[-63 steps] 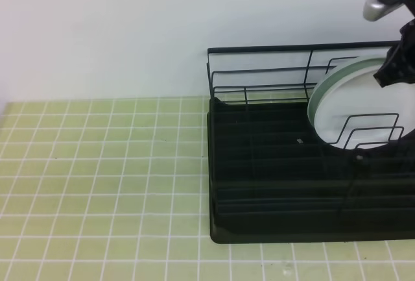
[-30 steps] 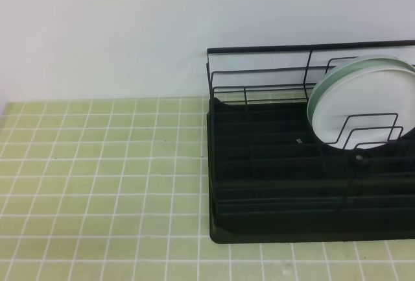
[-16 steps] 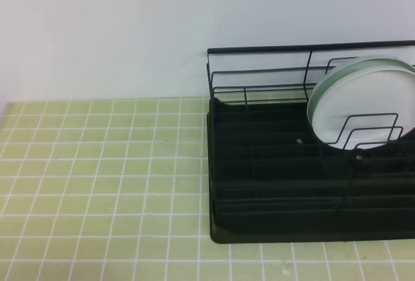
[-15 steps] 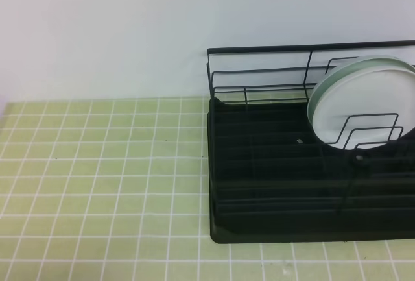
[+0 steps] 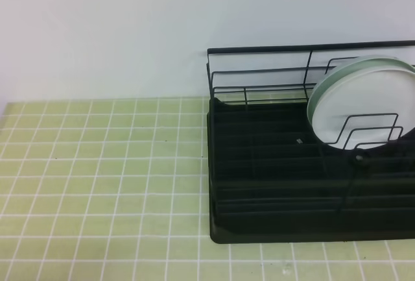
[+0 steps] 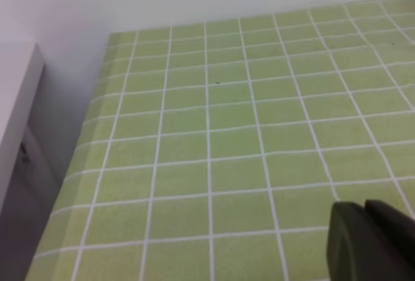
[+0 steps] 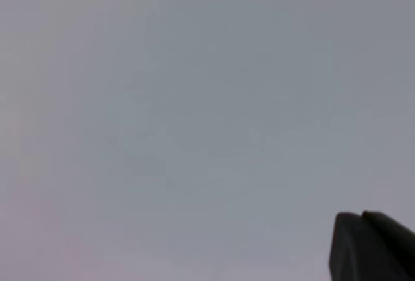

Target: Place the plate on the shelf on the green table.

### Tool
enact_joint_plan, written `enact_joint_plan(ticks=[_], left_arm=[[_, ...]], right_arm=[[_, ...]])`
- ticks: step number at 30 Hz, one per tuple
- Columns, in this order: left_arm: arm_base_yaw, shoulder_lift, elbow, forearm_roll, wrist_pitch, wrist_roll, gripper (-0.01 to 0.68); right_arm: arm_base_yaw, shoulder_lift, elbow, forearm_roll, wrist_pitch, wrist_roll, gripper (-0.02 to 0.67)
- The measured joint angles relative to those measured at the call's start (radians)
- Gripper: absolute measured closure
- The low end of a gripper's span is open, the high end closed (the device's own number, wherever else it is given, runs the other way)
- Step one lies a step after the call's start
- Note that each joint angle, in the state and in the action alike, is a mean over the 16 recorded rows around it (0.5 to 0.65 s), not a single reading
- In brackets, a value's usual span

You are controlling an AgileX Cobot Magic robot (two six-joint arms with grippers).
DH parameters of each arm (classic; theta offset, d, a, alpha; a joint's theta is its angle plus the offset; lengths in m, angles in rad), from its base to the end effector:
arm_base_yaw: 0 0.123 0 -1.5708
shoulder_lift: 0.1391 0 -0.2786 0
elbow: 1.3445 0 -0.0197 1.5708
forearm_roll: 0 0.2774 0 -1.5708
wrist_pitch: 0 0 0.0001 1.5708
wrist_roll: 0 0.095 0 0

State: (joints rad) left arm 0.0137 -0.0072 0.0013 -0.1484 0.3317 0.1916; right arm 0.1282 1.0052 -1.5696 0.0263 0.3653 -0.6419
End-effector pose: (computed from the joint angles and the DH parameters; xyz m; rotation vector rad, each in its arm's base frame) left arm 0.0905 -0.0033 0.1828 0.0681 1.8044 0.0027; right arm 0.1829 0.0245 0.5873 -0.4794 1.2035 -0.4135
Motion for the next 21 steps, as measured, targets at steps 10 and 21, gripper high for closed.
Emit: enact_joint_plan(ticks=[10,21], left_arm=[[0.003,-0.001,0.0,0.002,0.004,-0.014,0.674],[0.003,0.0,0.0,0.002,0.003,-0.014,0.674]], right_arm=[[0.0,-0.086,0.239,-0.008,-0.088,0.095,0.652],[-0.016,-0.322,0.934,-0.034,-0.436,0.255,0.652]])
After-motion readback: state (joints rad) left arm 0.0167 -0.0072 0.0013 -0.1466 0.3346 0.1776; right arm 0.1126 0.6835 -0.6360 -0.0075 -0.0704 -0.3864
